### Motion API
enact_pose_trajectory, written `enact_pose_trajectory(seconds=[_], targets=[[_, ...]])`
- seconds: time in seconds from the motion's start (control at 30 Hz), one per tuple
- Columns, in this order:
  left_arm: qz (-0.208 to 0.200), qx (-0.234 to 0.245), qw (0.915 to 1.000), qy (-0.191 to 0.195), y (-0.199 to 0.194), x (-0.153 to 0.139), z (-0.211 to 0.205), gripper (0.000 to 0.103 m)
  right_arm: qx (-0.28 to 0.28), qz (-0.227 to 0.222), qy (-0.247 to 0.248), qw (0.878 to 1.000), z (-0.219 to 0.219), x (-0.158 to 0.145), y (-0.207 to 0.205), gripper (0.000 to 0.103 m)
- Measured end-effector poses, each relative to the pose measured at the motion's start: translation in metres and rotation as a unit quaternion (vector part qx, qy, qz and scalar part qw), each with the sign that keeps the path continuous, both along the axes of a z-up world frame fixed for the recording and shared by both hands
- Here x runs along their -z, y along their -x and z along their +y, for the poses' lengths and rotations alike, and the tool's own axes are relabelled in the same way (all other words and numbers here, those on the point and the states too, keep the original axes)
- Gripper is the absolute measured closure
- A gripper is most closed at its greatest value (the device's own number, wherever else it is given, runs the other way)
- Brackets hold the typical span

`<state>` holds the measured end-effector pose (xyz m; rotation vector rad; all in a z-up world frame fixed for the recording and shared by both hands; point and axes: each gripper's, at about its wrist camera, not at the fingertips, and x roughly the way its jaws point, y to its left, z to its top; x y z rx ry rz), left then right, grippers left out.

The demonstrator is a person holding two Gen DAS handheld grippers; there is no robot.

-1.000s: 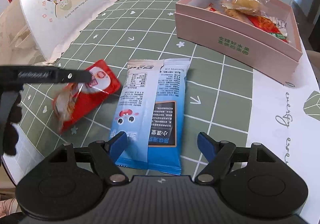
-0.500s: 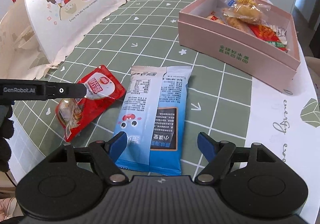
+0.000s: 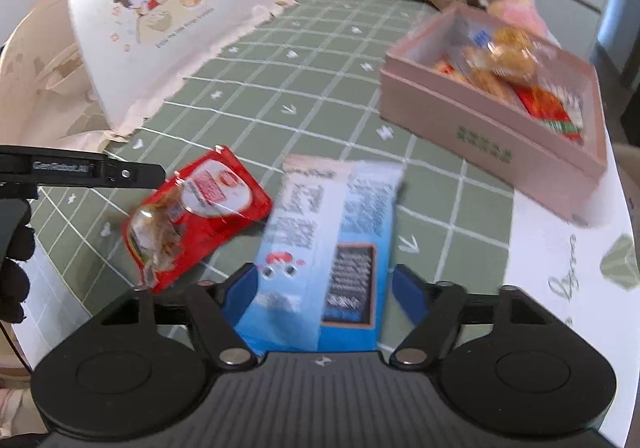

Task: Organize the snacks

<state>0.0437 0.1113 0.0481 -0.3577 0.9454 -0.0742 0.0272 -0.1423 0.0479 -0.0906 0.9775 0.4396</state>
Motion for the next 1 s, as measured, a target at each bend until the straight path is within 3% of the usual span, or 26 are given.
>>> enact_pose_trajectory(seconds=[0.07,0.3,0.47,0.67,0.8,1.0], targets=[[0.006,-0.003,1.0,0.002,0.0,0.004,0.004,0.056,-0.02,0.003,-0.006,1.0,0.01,-0.002,-0.001,0.053],[0.028,0.022,0.999,0.028,0.007,0.01,-0.002,0.056,-0.055,0.004,0.001,0.998,0.046,0.002,-0.009,0.053],[0.049,0.048,0.9954,0.067,0.008,0.012,-0.01,0.056,-0.053,0.013,0.001,0.999,0.046,0.007,-0.011,0.053],[0.029,0.045,0.9975,0.045,0.011,0.002,-0.02,0.058,-0.028,-0.005,0.007,1.0,0.021,-0.003,-0.007,0.052],[-0.008,0.036,0.999,0.026,0.009,-0.014,-0.024,0.058,0.011,0.008,0.013,1.0,0.0,0.003,-0.016,0.037],[0.012,0.028,0.9993,0.02,0.005,-0.006,-0.021,0.058,0.027,0.028,-0.008,0.999,-0.004,0.009,-0.017,0.033]])
